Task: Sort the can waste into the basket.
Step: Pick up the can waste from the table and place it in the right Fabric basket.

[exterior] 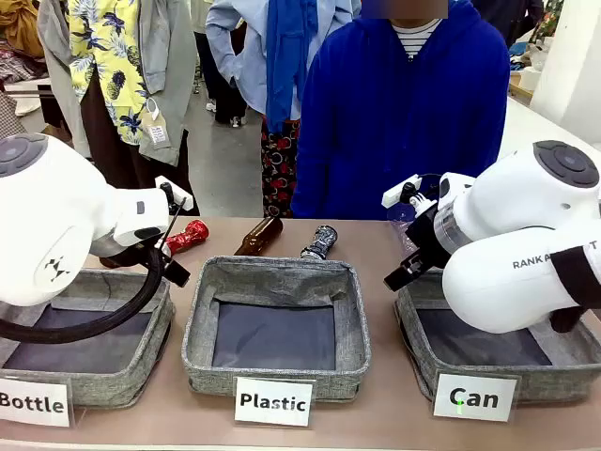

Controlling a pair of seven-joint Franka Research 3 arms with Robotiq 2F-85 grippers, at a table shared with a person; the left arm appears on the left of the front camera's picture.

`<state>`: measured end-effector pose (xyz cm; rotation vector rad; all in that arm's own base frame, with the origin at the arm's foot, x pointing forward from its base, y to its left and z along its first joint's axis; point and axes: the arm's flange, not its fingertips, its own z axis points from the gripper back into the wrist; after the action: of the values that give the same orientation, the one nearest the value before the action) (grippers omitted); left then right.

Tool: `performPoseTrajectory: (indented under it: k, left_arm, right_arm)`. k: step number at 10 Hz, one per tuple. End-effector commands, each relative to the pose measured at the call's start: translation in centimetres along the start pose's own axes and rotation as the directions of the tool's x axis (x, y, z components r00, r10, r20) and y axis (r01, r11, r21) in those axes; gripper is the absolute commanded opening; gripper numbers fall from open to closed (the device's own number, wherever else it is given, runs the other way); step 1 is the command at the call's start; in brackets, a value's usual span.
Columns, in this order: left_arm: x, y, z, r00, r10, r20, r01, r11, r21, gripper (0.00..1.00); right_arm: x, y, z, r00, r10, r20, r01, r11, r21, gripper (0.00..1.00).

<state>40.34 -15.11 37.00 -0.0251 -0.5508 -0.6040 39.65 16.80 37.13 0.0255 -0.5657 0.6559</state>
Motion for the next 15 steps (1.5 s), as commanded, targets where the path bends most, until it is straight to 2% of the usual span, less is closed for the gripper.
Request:
performPoseTrajectory:
  k: [1, 15]
  left_arm:
    - [0.01, 0.0, 0.01, 1.0, 0.0, 0.0, 0.0, 1.0, 0.0, 1.0]
    - [0.01, 0.0, 0.01, 1.0, 0.0, 0.0, 0.0, 1.0, 0.0, 1.0]
  right_arm:
    - [0.0, 0.0, 0.0, 1.0, 0.0, 0.0, 0.0, 1.0, 0.0, 1.0]
    - [0.0, 0.0, 0.0, 1.0, 0.0, 0.0, 0.0, 1.0, 0.0, 1.0]
